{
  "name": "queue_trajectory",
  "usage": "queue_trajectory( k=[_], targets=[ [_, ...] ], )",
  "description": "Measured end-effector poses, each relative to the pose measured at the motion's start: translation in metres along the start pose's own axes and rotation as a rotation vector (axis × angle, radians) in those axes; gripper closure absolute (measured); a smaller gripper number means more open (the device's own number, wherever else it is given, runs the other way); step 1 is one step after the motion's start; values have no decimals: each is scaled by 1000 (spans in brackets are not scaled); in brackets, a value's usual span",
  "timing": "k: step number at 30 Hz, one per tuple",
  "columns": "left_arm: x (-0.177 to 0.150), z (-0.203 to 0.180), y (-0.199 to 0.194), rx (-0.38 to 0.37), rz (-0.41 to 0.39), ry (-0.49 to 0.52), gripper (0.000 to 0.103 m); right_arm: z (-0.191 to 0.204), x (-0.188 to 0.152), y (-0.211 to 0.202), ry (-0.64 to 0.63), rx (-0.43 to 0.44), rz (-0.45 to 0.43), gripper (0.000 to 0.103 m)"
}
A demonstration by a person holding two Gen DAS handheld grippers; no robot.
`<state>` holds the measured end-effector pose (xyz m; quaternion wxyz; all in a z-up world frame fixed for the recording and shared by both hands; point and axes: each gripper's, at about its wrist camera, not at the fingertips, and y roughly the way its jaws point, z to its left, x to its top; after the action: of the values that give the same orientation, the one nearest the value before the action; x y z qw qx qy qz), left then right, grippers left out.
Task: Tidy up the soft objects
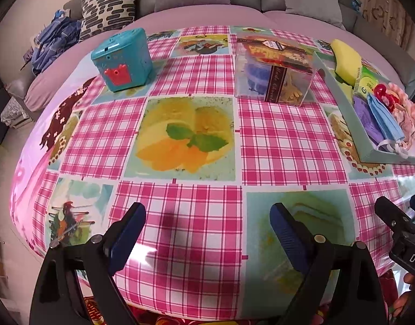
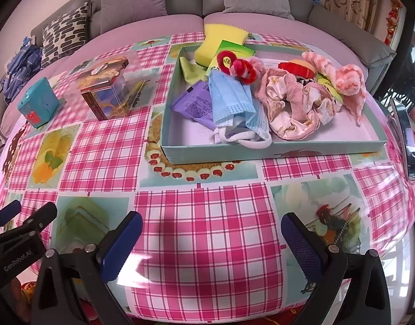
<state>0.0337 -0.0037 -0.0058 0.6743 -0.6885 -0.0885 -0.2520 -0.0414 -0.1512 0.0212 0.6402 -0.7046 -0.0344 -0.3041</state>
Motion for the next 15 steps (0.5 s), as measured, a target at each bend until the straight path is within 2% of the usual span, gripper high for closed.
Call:
queue_trajectory(
  k=[15],
  targets=[
    [0,1,3,11,12,-11,10,-1,0,-1,-3,-14,1,0]
  ],
)
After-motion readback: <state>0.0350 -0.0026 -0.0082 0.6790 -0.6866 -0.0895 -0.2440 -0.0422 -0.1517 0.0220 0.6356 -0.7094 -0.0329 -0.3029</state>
